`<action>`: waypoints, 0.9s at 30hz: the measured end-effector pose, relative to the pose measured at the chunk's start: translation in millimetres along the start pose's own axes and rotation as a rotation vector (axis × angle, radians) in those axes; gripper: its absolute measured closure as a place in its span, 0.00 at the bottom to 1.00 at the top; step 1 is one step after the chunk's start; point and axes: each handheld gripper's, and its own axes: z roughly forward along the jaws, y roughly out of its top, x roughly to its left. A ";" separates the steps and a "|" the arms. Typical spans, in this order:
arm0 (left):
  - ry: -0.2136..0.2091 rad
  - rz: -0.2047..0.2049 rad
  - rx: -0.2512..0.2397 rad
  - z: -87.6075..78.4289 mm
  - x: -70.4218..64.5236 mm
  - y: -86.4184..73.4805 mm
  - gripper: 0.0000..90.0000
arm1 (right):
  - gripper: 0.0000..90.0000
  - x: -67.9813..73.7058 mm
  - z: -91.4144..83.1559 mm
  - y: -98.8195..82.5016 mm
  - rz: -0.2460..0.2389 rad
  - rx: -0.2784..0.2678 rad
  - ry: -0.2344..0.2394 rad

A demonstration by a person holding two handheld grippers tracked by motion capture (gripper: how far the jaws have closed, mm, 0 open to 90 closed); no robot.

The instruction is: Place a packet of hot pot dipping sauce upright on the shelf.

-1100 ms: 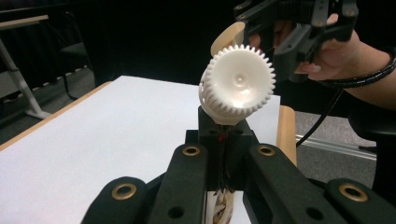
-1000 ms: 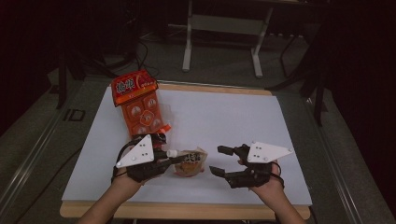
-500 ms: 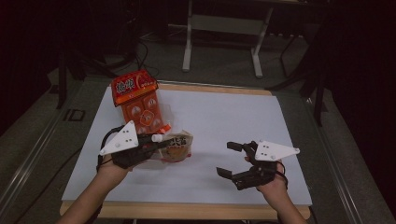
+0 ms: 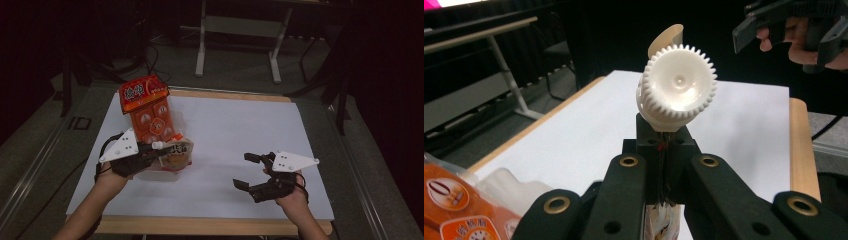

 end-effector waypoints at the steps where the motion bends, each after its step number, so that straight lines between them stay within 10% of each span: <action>1: 0.007 0.004 0.003 -0.5 0.7 -2.2 0.99 | 0.16 0.4 0.5 -0.2 0.004 0.005 0.001; 27: -0.015 -0.087 0.113 -3.5 12.2 -55.6 0.98 | 0.16 -2.9 4.0 -3.4 0.021 0.019 0.007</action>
